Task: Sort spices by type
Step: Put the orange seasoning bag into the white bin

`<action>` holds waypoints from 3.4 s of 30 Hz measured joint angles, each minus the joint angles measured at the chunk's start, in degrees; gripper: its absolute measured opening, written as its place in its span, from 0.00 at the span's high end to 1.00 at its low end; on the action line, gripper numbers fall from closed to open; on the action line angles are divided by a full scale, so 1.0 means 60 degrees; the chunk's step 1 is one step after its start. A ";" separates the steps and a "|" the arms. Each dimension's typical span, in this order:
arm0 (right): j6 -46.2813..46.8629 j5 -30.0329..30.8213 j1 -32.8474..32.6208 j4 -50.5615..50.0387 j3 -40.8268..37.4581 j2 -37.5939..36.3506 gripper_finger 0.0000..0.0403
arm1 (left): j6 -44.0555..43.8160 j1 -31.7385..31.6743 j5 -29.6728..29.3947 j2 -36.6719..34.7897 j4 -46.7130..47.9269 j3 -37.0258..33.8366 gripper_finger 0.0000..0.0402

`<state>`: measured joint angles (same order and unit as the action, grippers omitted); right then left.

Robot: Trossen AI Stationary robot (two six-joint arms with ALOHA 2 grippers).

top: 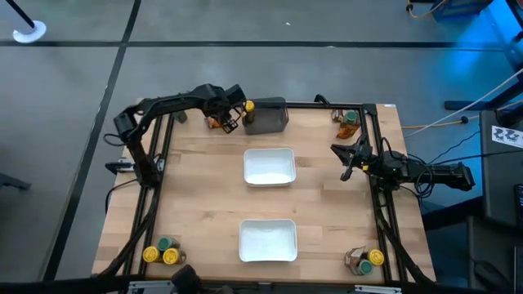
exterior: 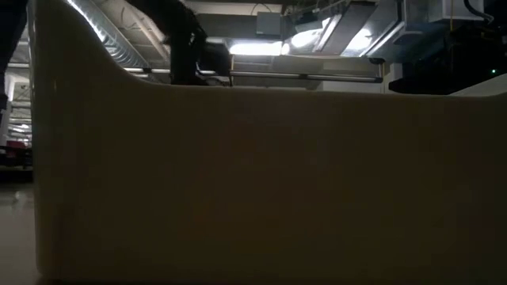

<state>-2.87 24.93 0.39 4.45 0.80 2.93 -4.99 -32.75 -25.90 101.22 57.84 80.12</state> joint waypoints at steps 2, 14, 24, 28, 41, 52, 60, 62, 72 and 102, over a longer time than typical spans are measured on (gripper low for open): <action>-0.0041 0.0006 0.0000 -0.0001 0.0000 -0.0001 0.91 | 0.0179 -0.0015 0.0005 0.0351 0.0000 0.0002 0.63; -0.0066 0.0014 0.0002 -0.0007 0.0000 0.0001 0.91 | 0.0993 -0.0033 -0.0039 0.1320 -0.1343 -0.0381 0.62; -0.0073 0.0453 0.0002 0.0007 0.0000 0.0001 0.91 | 0.1657 -0.0030 -0.0329 0.1310 -0.2955 -0.1943 0.62; -0.0073 0.0662 0.0002 0.0018 0.0000 0.0001 0.91 | 0.1942 -0.0135 -0.0792 0.1310 -0.3601 -0.2171 0.62; -0.0018 0.0669 0.0002 0.0062 0.0000 0.0001 0.91 | 0.2111 -0.0576 -0.0716 0.1317 -0.4070 -0.2193 0.82; -0.0058 0.0669 0.0002 0.0069 0.0000 -0.0003 0.91 | 0.2161 -0.0341 -0.0749 0.1297 -0.3950 -0.2189 0.98; -0.0066 0.0669 0.0002 0.0076 0.0000 0.0000 0.91 | 0.1659 0.0322 -0.1265 0.0502 -0.3002 -0.2193 0.99; -0.0066 0.0669 0.0002 0.0076 0.0000 0.0001 0.91 | 0.1446 0.0509 -0.1284 0.0132 -0.2788 -0.2193 1.00; -0.0069 0.0669 0.0002 0.0084 0.0000 -0.0002 0.91 | 0.0984 0.2127 -0.0999 -0.1960 -0.2591 -0.2189 1.00; -0.0036 0.0429 -0.0002 0.0240 0.0000 -0.0003 0.91 | 0.0012 0.5387 0.2126 -0.0462 -0.6832 -0.2175 0.98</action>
<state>-3.09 27.51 0.38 5.89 0.80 2.92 -4.92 -0.43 -13.14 98.44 16.85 67.07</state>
